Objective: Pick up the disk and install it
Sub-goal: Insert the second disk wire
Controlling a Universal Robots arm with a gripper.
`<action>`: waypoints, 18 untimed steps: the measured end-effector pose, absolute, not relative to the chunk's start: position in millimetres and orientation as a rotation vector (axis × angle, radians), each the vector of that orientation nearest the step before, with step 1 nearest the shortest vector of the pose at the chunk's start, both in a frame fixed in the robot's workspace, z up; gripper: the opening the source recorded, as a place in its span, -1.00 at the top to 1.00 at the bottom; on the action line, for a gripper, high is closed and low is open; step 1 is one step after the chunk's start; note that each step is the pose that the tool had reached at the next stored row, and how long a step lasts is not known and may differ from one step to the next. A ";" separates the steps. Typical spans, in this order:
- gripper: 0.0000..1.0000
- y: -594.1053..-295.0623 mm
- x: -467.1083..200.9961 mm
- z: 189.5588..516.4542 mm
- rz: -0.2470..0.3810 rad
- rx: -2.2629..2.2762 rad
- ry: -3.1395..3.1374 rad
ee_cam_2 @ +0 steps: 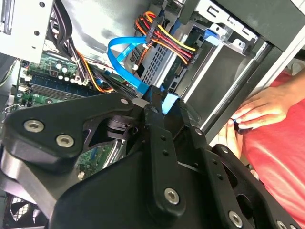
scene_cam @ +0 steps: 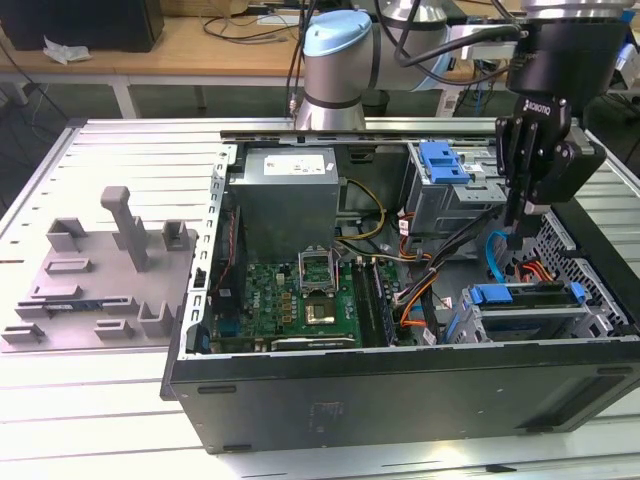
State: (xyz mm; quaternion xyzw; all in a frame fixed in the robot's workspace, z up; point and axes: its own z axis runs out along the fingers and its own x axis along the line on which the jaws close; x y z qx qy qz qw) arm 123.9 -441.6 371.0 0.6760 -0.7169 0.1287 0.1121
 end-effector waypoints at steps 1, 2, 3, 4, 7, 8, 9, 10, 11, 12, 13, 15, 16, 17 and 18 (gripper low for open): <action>0.40 -441.6 123.7 370.5 0.379 1.983 -2.106; 0.40 -441.7 123.6 370.1 0.380 1.983 -2.107; 0.40 -441.8 123.5 369.7 0.381 1.982 -2.109; 0.40 -441.9 123.4 369.3 0.382 1.981 -2.110; 0.40 -443.0 123.0 367.9 0.384 1.977 -2.116; 0.40 -443.4 122.9 367.6 0.385 1.976 -2.117; 0.40 -443.9 122.8 366.7 0.386 1.975 -2.120; 0.40 -444.2 122.7 366.3 0.387 1.974 -2.121; 0.40 -446.9 122.3 363.4 0.391 1.968 -2.130; 0.40 -447.2 122.1 362.1 0.394 1.965 -2.134; 0.56 -447.2 122.1 362.1 0.394 1.964 -2.134; 0.68 -447.2 122.1 362.1 0.394 1.964 -2.135; 0.68 -447.2 122.1 362.1 0.394 1.964 -2.135; 0.68 -447.2 122.1 362.1 0.394 1.964 -2.135; 0.68 -447.2 122.1 362.1 0.394 1.964 -2.135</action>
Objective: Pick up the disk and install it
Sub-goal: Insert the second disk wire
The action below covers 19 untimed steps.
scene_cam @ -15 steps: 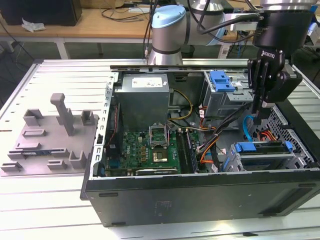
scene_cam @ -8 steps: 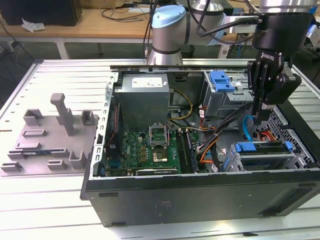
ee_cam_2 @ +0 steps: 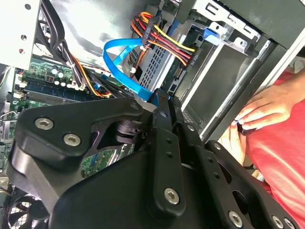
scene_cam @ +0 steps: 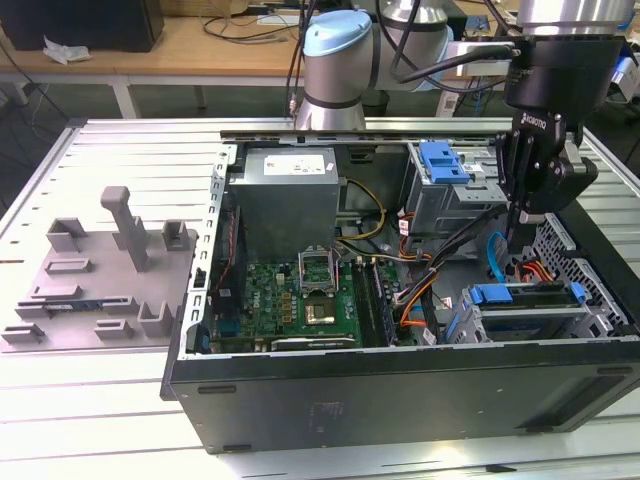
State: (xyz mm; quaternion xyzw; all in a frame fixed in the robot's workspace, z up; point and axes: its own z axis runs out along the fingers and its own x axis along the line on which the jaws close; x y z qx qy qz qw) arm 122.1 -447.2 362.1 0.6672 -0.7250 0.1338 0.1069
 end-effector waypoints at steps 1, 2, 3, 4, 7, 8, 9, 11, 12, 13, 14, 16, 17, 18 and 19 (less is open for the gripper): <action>0.68 -447.2 122.1 362.1 0.394 1.964 -2.135; 0.68 -447.2 122.1 362.1 0.394 1.964 -2.135; 0.68 -447.2 122.1 362.1 0.394 1.964 -2.135; 0.68 -447.2 122.1 362.1 0.394 1.964 -2.135; 0.68 -447.2 122.1 362.1 0.394 1.964 -2.135; 0.68 -447.2 122.1 362.1 0.394 1.964 -2.135; 0.68 -447.3 122.1 362.0 0.394 1.964 -2.135; 0.68 -448.0 122.1 362.0 0.394 1.964 -2.135; 0.68 -448.4 122.2 362.1 0.394 1.964 -2.135; 0.68 -450.0 122.6 362.1 0.394 1.964 -2.135; 0.68 -450.8 122.9 362.1 0.394 1.964 -2.135; 0.68 -452.4 123.6 362.1 0.392 1.965 -2.136; 0.68 -453.3 124.1 362.1 0.390 1.966 -2.137; 0.68 -454.4 124.7 362.1 0.386 1.968 -2.139; 0.68 -455.1 125.2 362.1 0.384 1.970 -2.141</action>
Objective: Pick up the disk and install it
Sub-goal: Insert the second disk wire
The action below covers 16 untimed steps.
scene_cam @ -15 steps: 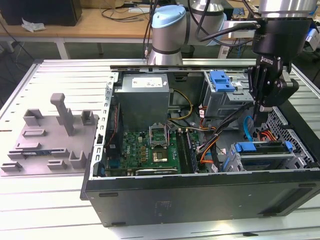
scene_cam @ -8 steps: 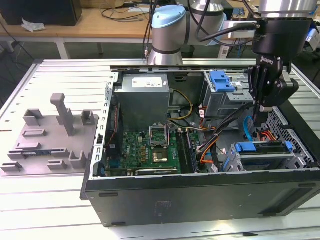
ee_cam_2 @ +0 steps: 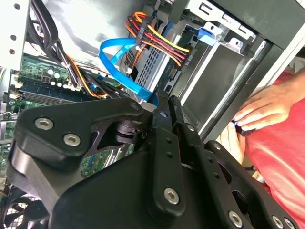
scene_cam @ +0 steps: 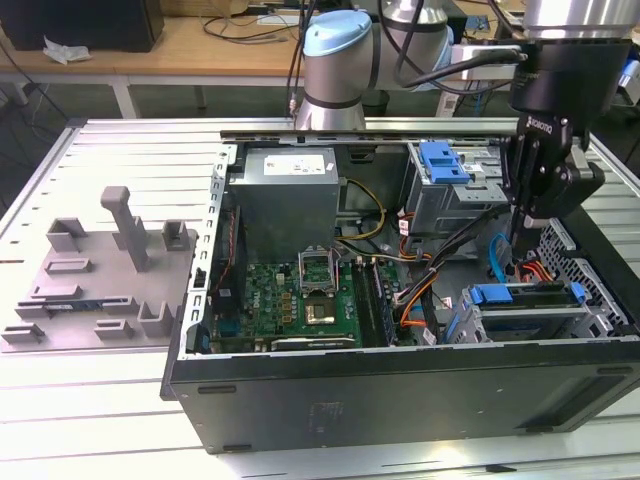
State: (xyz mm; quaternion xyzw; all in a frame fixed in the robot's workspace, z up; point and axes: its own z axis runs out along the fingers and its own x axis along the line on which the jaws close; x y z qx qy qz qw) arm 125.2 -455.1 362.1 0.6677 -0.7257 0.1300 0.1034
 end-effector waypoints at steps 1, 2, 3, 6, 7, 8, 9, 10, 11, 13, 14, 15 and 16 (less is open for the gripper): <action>0.68 -455.8 125.6 362.1 0.380 1.972 -2.143; 0.68 -456.5 126.1 362.1 0.375 1.974 -2.146; 0.68 -457.2 126.5 362.1 0.370 1.977 -2.149; 0.68 -459.2 127.9 362.1 0.356 1.984 -2.157; 0.68 -459.9 128.4 362.1 0.353 1.986 -2.160; 0.68 -461.0 129.2 362.1 0.348 1.989 -2.162; 0.68 -462.3 130.0 362.1 0.342 1.992 -2.166; 0.68 -463.1 130.5 362.1 0.338 1.994 -2.168; 0.68 -464.1 131.0 362.1 0.335 1.995 -2.170; 0.68 -467.4 132.8 362.1 0.323 2.001 -2.177; 0.68 -468.4 133.3 362.1 0.320 2.003 -2.179; 0.68 -469.5 133.8 362.1 0.316 2.005 -2.181; 0.68 -470.5 134.3 362.1 0.312 2.007 -2.183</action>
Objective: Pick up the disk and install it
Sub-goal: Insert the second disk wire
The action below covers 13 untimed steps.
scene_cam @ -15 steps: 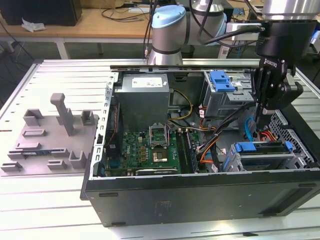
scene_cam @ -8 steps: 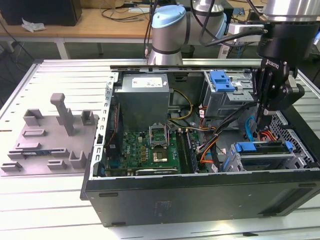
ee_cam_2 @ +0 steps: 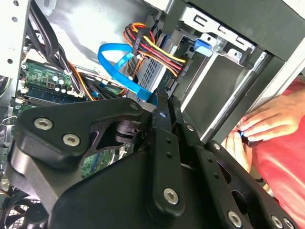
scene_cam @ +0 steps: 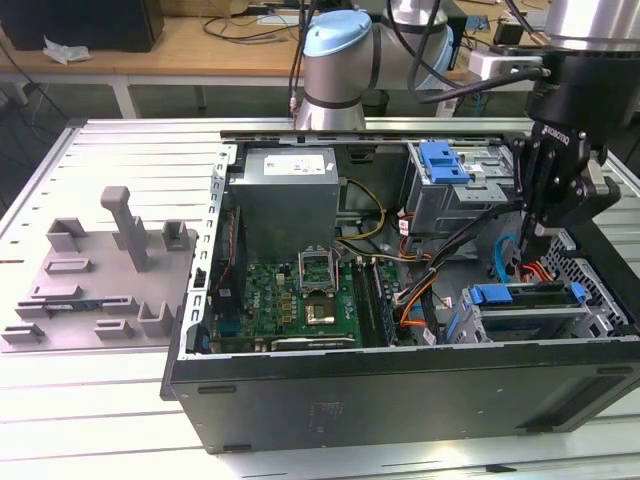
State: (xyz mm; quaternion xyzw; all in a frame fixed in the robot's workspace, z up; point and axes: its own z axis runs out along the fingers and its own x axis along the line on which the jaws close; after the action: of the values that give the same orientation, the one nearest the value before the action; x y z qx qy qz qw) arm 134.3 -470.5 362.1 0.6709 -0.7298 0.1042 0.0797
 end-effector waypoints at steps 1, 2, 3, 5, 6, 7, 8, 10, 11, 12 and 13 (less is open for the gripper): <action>0.68 -471.7 134.8 362.1 0.308 2.009 -2.186; 0.68 -472.7 135.2 362.1 0.303 2.011 -2.188; 0.68 -473.9 135.5 362.1 0.298 2.014 -2.191; 0.68 -477.4 135.8 362.1 0.279 2.023 -2.202; 0.68 -478.8 135.9 362.1 0.271 2.027 -2.206; 0.68 -480.0 136.0 362.1 0.265 2.030 -2.210; 0.68 -481.2 136.2 362.1 0.259 2.033 -2.213; 0.68 -484.1 136.8 362.1 0.247 2.039 -2.220; 0.68 -485.5 137.0 362.1 0.242 2.041 -2.222; 0.68 -487.0 137.4 362.1 0.236 2.044 -2.225; 0.68 -488.0 137.5 362.1 0.232 2.046 -2.227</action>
State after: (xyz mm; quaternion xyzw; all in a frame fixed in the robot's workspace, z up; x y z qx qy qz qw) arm 137.5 -488.0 362.1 0.6735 -0.7333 0.0765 0.0542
